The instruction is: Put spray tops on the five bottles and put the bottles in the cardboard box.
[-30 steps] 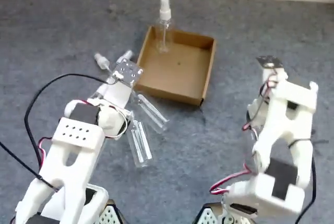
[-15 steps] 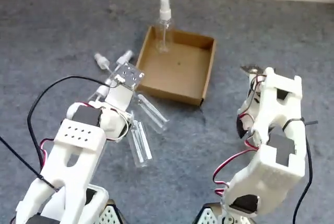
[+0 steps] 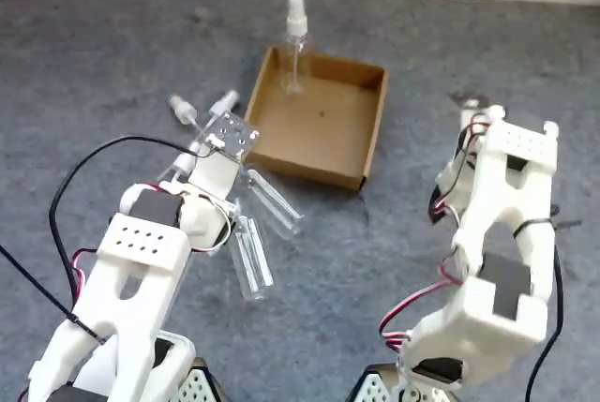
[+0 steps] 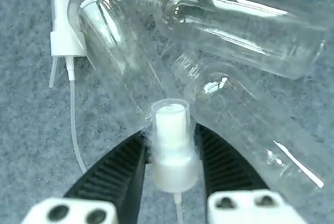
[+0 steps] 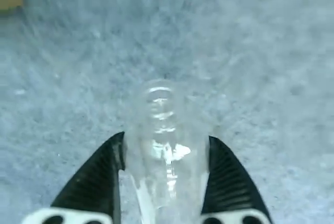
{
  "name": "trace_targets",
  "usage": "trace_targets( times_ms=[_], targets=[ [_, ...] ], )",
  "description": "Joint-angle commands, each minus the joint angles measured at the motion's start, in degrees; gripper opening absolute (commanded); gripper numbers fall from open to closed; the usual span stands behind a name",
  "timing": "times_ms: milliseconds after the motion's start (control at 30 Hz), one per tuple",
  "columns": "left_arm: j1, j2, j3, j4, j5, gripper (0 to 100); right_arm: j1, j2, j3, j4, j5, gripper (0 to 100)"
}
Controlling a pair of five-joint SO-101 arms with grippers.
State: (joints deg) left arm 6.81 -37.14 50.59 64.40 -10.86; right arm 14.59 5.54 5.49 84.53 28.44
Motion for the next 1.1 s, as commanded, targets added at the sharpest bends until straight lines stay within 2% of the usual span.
trace_targets(
  times_ms=[0,133,333,533,667,900,1067],
  targets=[
    [0.9,-1.8,-0.6,-1.1,0.6,0,-2.9,-10.8,-3.5,0.5,-3.0,0.3],
    [0.0,-1.8,-5.6,-0.7,2.8,0,-11.6,-19.0,-3.1,0.4,-7.8,0.3],
    [-6.4,-1.9,-22.8,1.8,9.4,0,-29.6,-29.8,-1.2,-4.4,-15.4,0.3],
    [-10.9,-1.9,-42.7,7.9,17.3,0,-45.4,-38.3,16.6,-19.5,-18.4,0.3],
    [-10.5,-1.9,-50.8,11.3,22.8,0,-51.9,-44.4,29.8,-31.8,-18.5,0.3],
    [-10.6,-3.7,-52.8,11.2,35.5,0,-61.4,-52.5,41.6,-37.1,-21.4,0.3],
    [-10.5,-14.1,-42.1,6.0,36.9,0,-65.6,-56.3,42.9,-38.5,-21.5,0.3]
  ],
)
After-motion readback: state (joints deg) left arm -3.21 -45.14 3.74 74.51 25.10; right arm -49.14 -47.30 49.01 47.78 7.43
